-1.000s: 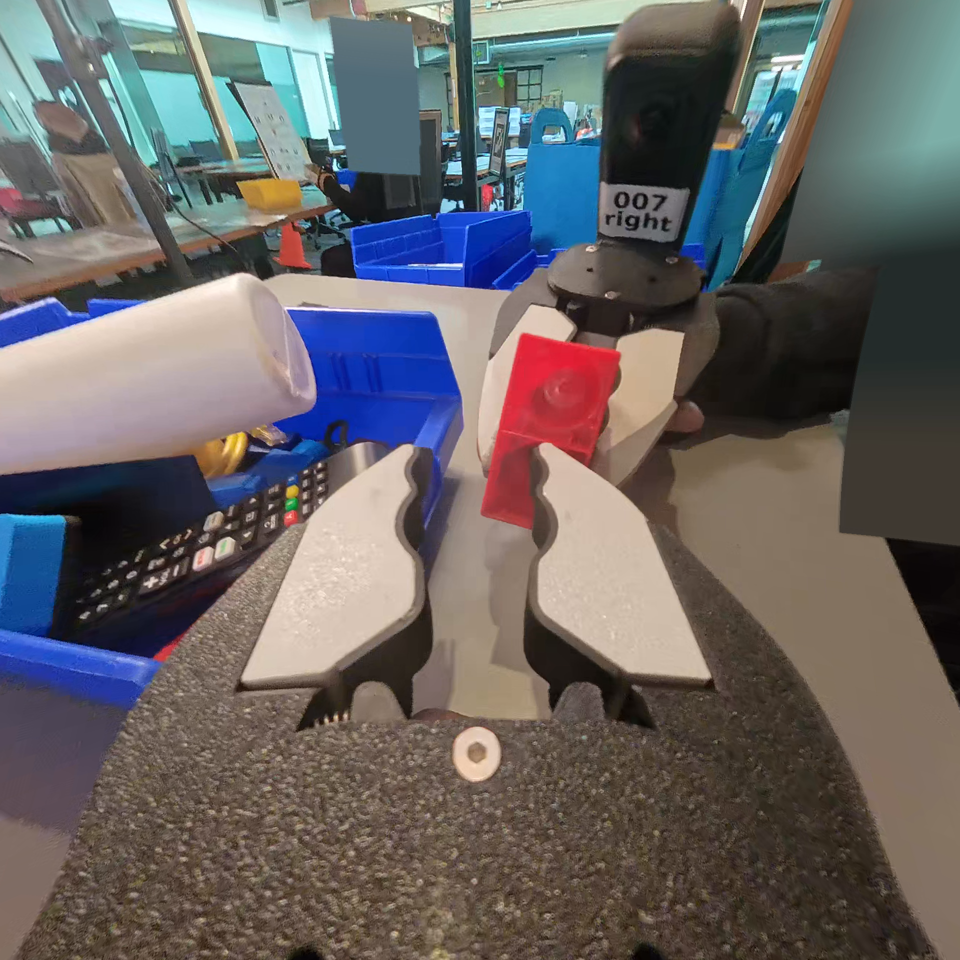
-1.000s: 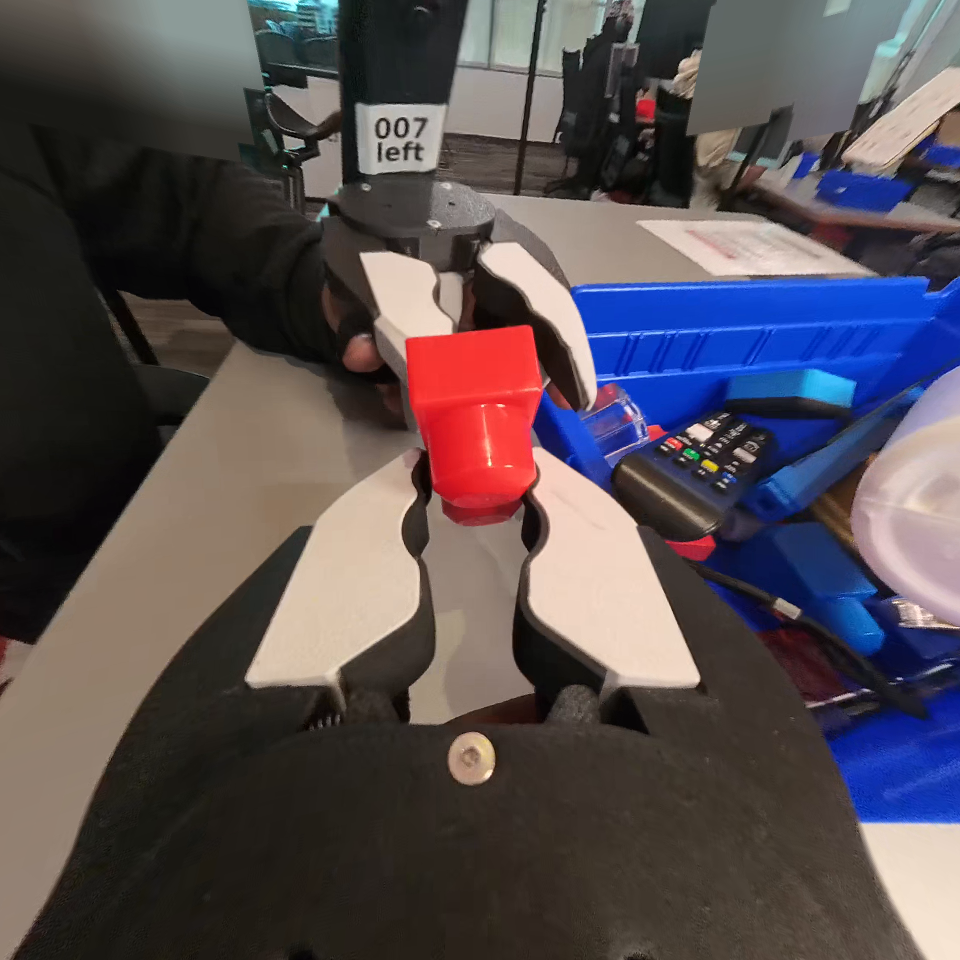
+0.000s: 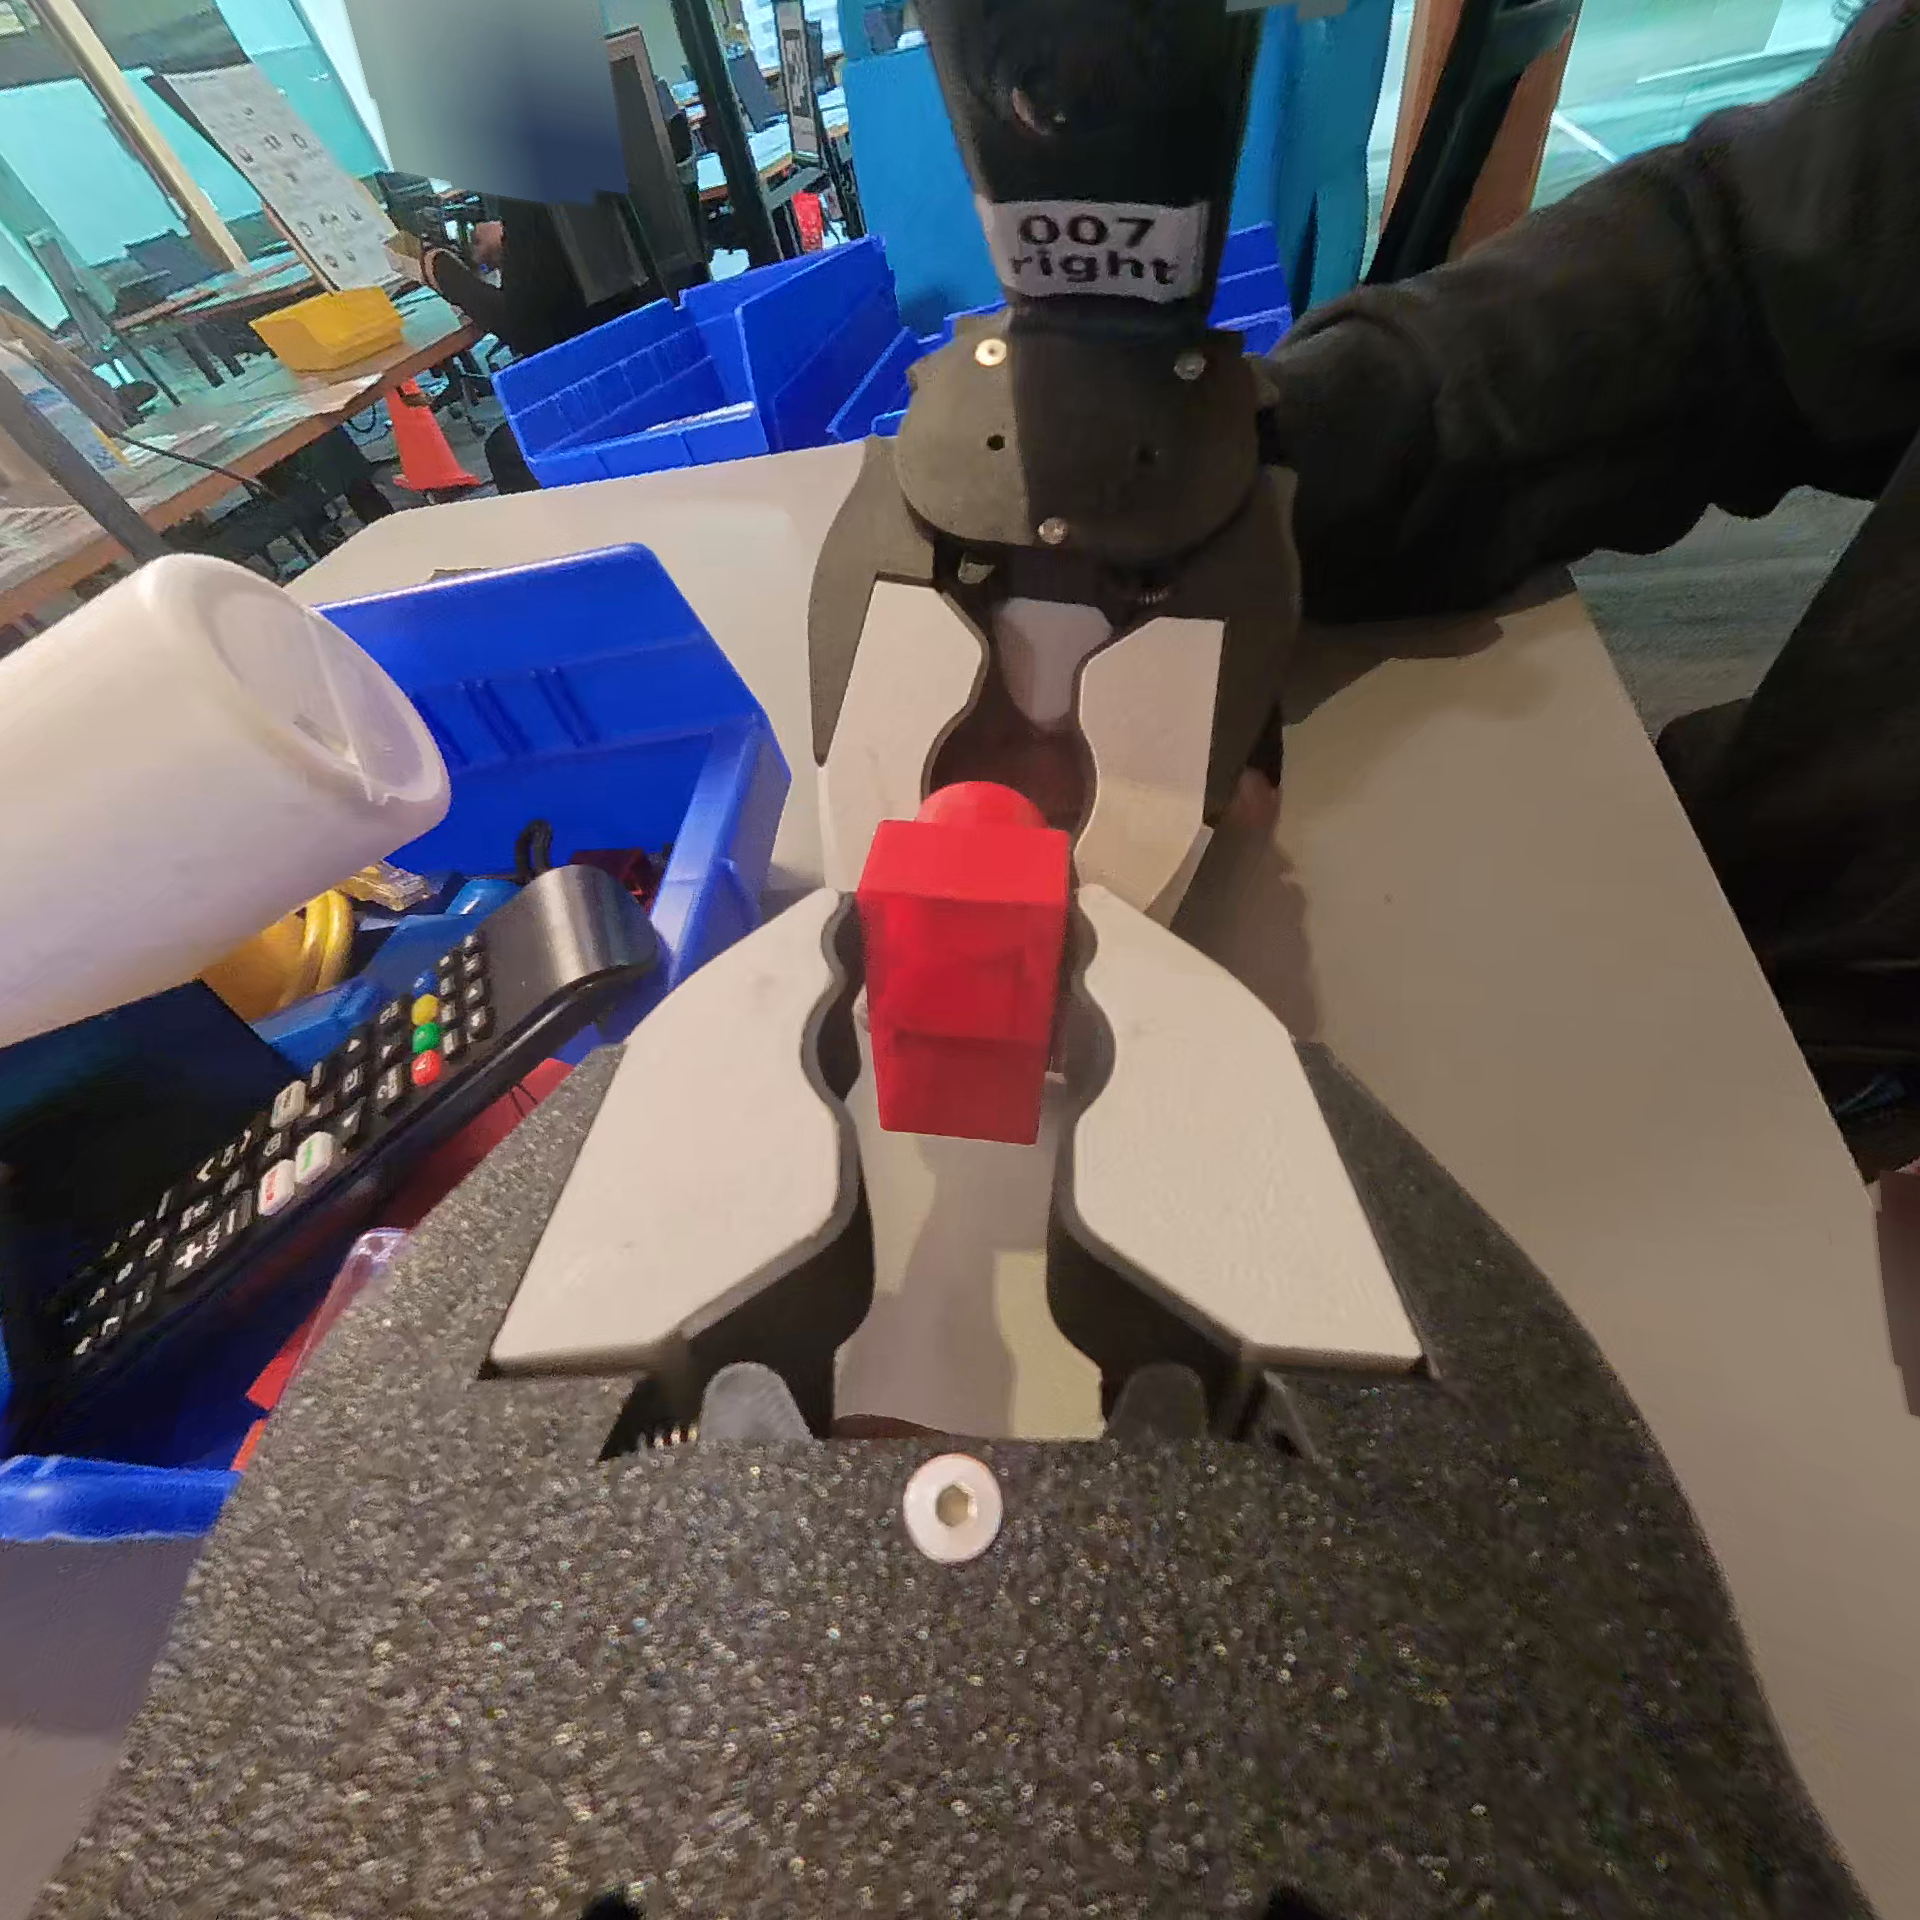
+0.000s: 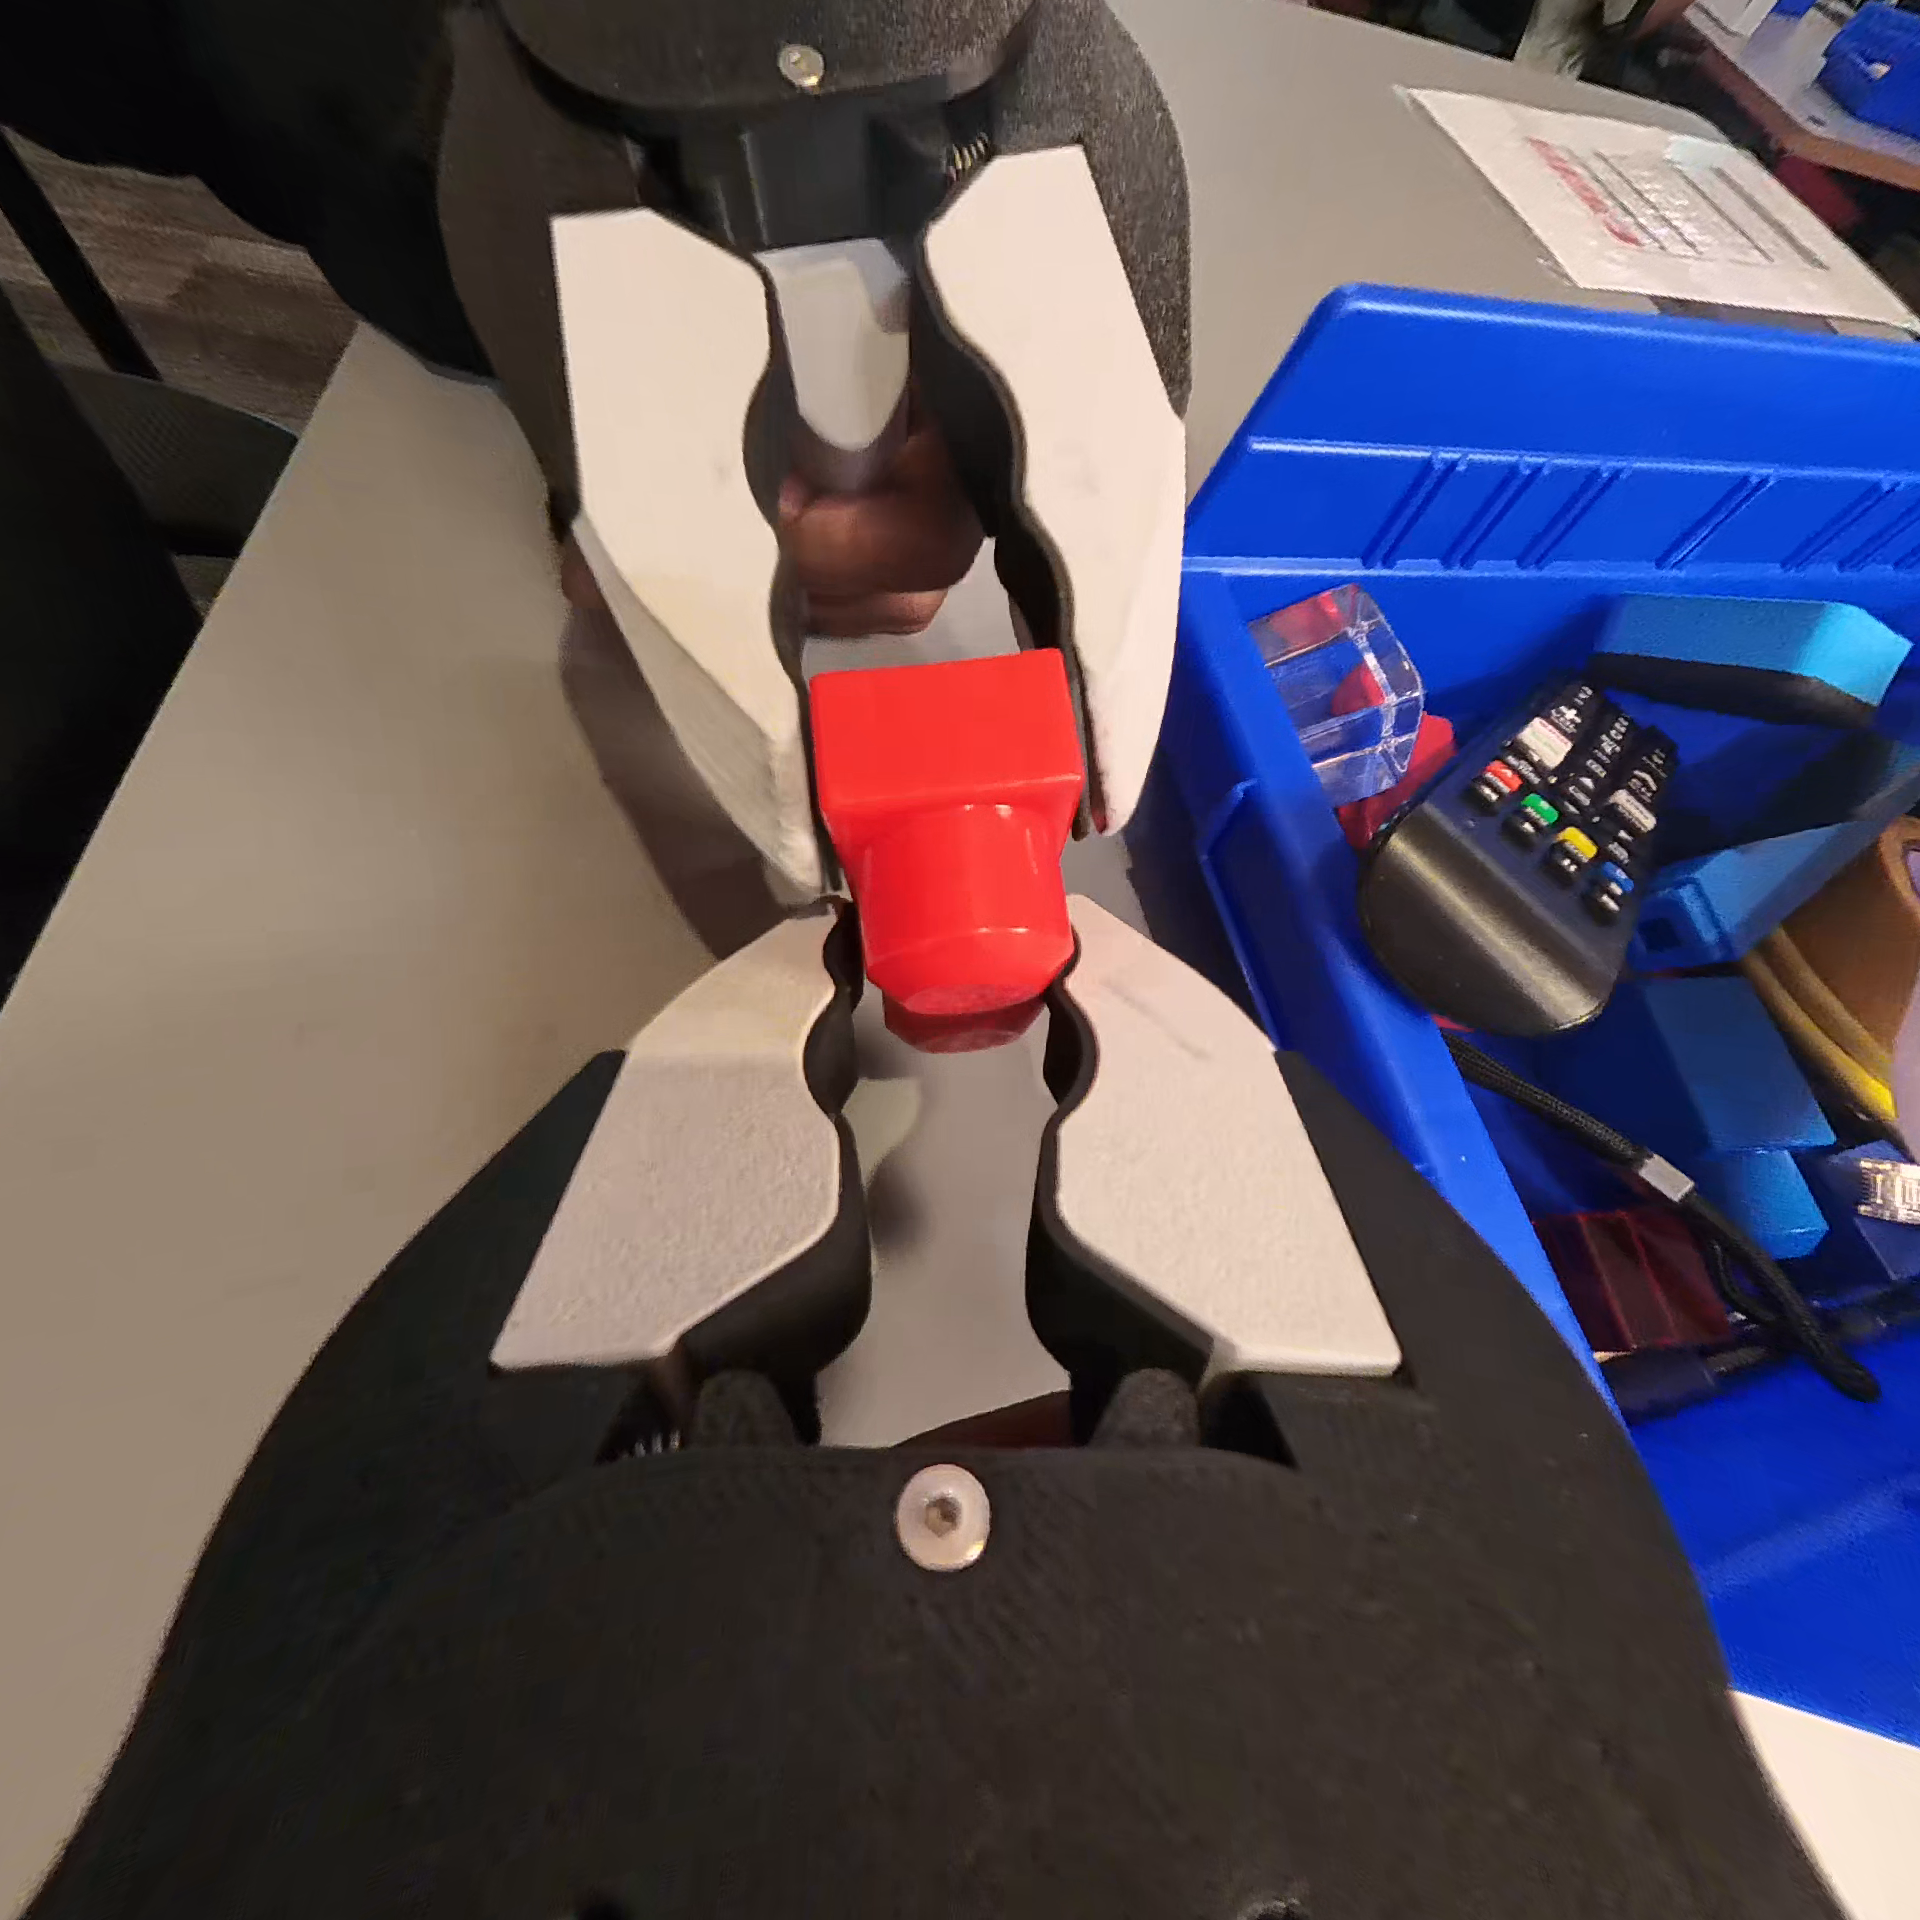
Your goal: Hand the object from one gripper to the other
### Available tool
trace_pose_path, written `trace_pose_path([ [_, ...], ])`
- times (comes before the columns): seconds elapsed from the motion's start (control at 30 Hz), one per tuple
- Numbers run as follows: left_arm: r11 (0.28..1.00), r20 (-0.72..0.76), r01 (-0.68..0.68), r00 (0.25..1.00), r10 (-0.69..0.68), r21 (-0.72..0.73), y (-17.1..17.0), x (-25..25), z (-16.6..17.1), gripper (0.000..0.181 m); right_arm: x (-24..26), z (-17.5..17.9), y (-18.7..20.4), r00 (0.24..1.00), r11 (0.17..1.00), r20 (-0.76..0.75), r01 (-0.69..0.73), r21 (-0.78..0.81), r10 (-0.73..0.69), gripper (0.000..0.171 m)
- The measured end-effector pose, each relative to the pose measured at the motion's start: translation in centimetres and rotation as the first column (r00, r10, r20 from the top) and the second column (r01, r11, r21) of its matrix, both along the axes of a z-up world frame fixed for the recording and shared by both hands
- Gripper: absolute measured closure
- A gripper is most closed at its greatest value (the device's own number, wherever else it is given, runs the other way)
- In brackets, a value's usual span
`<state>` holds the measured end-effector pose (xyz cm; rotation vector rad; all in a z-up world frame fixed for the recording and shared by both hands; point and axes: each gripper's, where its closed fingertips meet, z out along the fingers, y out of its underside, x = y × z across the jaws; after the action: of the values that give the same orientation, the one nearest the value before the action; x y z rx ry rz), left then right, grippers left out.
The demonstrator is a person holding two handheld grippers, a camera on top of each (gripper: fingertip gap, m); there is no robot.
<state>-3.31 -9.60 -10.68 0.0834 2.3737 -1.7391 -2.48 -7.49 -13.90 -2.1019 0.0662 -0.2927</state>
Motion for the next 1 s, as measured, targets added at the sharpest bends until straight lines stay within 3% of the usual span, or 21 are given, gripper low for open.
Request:
trace_pose_path([
  [0.1,0.995,-0.067,-0.079,0.995,0.074,-0.065,0.2,1.2,1.0,0.145,0.9,0.9,-0.1,0.998,0.998,0.05,0.046,0.053,-0.049,0.137],
  [0.2,0.96,-0.237,-0.175,0.964,0.122,-0.218,1.1,3.0,3.2,0.145,2.6,2.5,-0.5,0.958,0.983,0.242,0.121,0.136,-0.152,0.127],
  [0.3,0.869,-0.481,-0.263,0.876,0.032,-0.42,2.6,4.4,6.0,0.145,3.3,4.0,-0.7,0.839,0.971,0.493,0.158,0.181,-0.229,0.114],
  [0.4,0.783,-0.617,-0.333,0.783,-0.08,-0.525,3.4,5.1,6.9,0.145,3.1,5.6,-0.4,0.711,0.959,0.646,0.181,0.217,-0.28,0.104],
  [0.63,0.714,-0.694,-0.36,0.677,-0.243,-0.601,2.1,3.6,6.7,0.145,2.9,8.7,0.1,0.591,0.89,0.669,0.244,0.385,-0.451,0.102],
  [0.73,0.723,-0.706,-0.336,0.647,-0.289,-0.603,1.6,3.2,6.4,0.145,2.9,9.1,-0.3,0.565,0.88,0.677,0.249,0.405,-0.472,0.124],
  [0.83,0.77,-0.668,-0.271,0.698,-0.257,-0.578,1.5,3.0,6.3,0.142,3.0,9.3,-0.9,0.614,0.876,0.637,0.223,0.427,-0.467,0.126],
  [1.0,0.848,-0.396,-0.138,0.914,-0.091,-0.512,2.4,3.4,6.7,0.125,3.6,8.8,-2.0,0.803,0.869,0.443,0.178,0.461,-0.399,0.126],
])
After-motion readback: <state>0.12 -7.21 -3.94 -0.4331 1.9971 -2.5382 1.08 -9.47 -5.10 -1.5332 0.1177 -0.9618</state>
